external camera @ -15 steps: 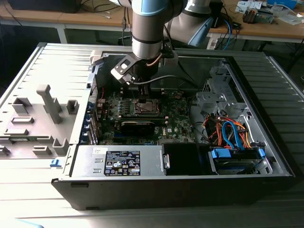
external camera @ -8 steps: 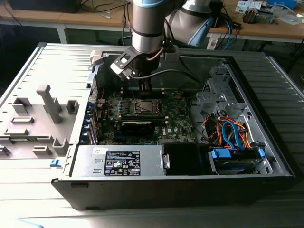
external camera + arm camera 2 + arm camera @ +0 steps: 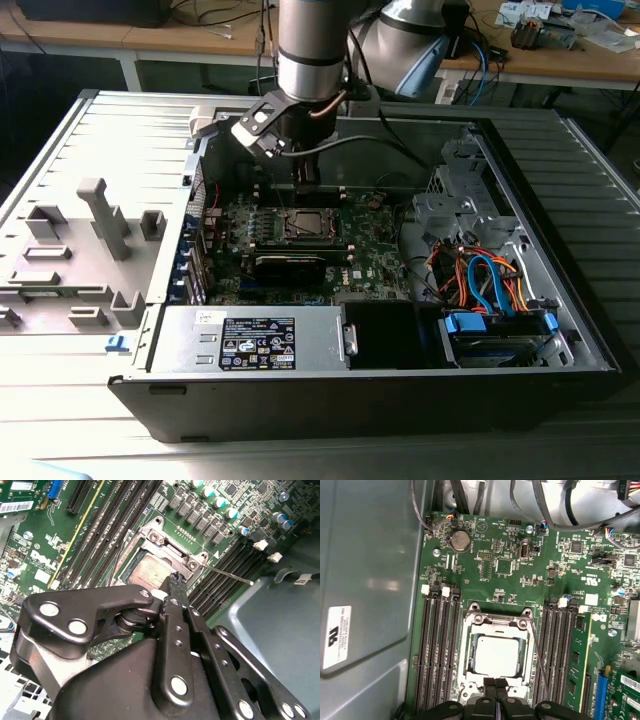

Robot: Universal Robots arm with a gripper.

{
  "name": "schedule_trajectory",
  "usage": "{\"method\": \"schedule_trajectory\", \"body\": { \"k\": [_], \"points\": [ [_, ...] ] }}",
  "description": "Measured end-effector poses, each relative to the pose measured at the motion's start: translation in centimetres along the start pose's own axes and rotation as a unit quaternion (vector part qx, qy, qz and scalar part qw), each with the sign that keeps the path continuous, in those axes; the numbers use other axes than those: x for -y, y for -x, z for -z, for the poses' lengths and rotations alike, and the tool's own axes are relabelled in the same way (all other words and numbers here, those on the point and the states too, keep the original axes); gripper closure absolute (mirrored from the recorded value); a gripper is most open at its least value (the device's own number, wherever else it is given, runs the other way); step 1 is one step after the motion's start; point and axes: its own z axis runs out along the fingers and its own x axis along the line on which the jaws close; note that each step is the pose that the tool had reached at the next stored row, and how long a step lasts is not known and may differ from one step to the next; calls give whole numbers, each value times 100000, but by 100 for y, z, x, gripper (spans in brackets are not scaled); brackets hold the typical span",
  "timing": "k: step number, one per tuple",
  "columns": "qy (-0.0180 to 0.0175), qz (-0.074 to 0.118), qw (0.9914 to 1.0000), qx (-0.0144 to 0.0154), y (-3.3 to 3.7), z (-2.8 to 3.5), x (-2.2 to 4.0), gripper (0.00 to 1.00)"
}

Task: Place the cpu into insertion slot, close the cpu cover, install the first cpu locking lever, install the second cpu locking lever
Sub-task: 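Close the cpu cover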

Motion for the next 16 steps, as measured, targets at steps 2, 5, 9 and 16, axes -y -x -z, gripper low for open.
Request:
{"method": "schedule_trajectory", "body": {
  "k": [2,5,9,16],
  "points": [
    [1,0,100000,0,1,31,1,89],
    [0,-1,100000,1,2,75,2,89],
    [10,2,100000,-13,2,103,3,89],
    [-1,3,100000,1,3,105,3,89]
  ]
}}
